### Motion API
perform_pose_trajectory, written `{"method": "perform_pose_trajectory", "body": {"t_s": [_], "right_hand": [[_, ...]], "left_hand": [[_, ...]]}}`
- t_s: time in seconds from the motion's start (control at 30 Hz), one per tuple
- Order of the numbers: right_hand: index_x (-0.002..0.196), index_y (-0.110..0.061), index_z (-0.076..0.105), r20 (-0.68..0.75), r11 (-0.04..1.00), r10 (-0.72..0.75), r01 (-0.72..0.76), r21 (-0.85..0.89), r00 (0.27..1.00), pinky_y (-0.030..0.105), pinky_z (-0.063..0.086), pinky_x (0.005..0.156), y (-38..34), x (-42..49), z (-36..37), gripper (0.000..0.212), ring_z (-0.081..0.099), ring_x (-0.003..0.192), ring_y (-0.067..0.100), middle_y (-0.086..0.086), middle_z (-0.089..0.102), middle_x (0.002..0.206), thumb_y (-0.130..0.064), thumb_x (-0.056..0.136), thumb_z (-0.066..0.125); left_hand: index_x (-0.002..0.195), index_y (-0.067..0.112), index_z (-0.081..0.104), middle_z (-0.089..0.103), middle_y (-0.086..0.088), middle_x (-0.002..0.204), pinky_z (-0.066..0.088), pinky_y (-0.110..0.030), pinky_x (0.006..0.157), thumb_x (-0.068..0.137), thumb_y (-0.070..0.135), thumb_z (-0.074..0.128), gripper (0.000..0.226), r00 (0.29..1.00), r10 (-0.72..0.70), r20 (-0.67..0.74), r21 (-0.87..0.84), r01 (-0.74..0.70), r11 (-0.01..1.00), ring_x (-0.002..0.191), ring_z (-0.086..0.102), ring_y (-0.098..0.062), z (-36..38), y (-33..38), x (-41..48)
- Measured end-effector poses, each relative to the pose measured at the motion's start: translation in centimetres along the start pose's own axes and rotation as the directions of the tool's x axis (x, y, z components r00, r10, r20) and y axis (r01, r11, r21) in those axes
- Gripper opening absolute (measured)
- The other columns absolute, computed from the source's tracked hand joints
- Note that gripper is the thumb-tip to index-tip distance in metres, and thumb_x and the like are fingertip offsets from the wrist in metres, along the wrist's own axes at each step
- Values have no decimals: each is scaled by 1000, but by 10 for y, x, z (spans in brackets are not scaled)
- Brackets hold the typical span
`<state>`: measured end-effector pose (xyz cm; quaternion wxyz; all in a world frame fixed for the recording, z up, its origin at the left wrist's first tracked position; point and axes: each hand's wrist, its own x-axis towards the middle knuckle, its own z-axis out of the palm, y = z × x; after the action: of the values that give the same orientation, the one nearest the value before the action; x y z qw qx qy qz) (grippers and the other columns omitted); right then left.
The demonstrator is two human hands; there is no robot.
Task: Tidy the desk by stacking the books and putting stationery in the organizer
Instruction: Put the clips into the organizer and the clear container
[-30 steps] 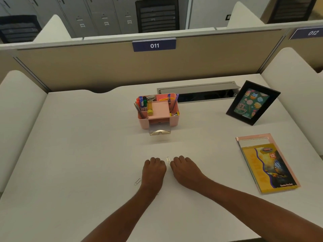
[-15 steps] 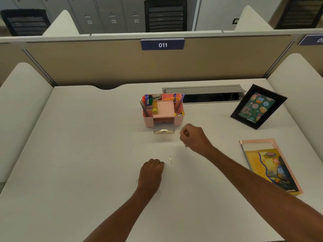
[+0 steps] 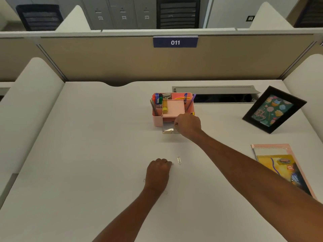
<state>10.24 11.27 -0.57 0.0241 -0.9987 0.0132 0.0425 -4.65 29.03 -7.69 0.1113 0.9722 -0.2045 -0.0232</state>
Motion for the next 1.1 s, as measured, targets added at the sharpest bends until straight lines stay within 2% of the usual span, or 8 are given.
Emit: {"method": "perform_pose_trajectory", "body": {"t_s": [0.17, 0.4, 0.53, 0.67, 0.9, 0.97, 1.03, 1.1], "right_hand": [[101, -24, 79, -32, 998, 35, -33, 53, 999, 35, 61, 74, 3, -2, 1, 18, 70, 79, 21, -4, 75, 89, -31, 99, 62], [97, -26, 74, -213, 917, 174, -80, 390, 961, 27, 40, 60, 11, -68, -6, 18, 65, 74, 21, -5, 74, 87, -29, 99, 57], [97, -26, 71, -51, 871, 210, -163, 464, 976, 33, 52, 71, 13, -117, 32, 16, 68, 87, 24, -5, 73, 95, -33, 97, 56], [100, -24, 68, 98, 886, 189, -213, 412, 977, 36, 52, 75, 9, -147, 67, 20, 66, 95, 26, -1, 68, 101, -35, 99, 52], [100, -16, 66, 18, 957, 104, -105, 272, 994, 31, 40, 63, -11, -164, 72, 23, 68, 87, 24, 2, 66, 97, -36, 102, 55], [87, -17, 66, 57, 973, 79, -89, 211, 995, 29, 37, 53, -16, -165, 68, 13, 66, 71, 22, 2, 63, 83, -27, 89, 73], [67, -19, 61, 63, 986, 56, -65, 152, 996, 25, 31, 41, -18, -166, 70, 29, 58, 51, 18, 0, 56, 64, -12, 61, 89], [61, -19, 60, 68, 992, 27, -35, 118, 997, 24, 32, 37, -18, -166, 74, 35, 53, 46, 18, 0, 52, 58, -3, 48, 89]], "left_hand": [[88, 27, 80, 72, 6, 74, 53, -29, 54, 67, 7, 85, 30, 1000, -6, -9, -34, 6, 999, 66, 67, -18, 4, -3, 0], [86, 30, 79, 70, 8, 74, 52, -30, 46, 80, 21, 81, 11, 999, -22, -23, -56, 21, 998, 73, 66, -16, 2, -7, 3], [92, 31, 79, 73, 9, 80, 55, -31, 52, 88, 25, 75, 8, 998, -48, -29, -94, 46, 995, 80, 67, -16, 0, -7, 6], [103, 32, 76, 75, 9, 95, 58, -36, 68, 97, 28, 60, 18, 996, -94, -10, -113, 92, 989, 96, 65, -17, -10, -4, 9], [105, 35, 79, 78, 15, 99, 59, -33, 70, 94, 34, 72, 13, 959, -167, -230, -253, 107, 962, 94, 68, -12, -55, 13, 45], [107, 34, 80, 78, 13, 102, 60, -33, 71, 95, 35, 71, 15, 947, -170, -271, -228, 109, 968, 94, 69, -12, -72, 16, 65], [108, 32, 80, 79, 10, 103, 60, -32, 71, 96, 33, 71, 16, 943, -170, -288, -212, 110, 971, 93, 69, -13, -86, 17, 86], [107, 30, 80, 79, 8, 100, 55, -27, 69, 97, 30, 70, 15, 948, -177, -265, -191, 129, 973, 89, 69, -13, -94, 17, 107]]}}
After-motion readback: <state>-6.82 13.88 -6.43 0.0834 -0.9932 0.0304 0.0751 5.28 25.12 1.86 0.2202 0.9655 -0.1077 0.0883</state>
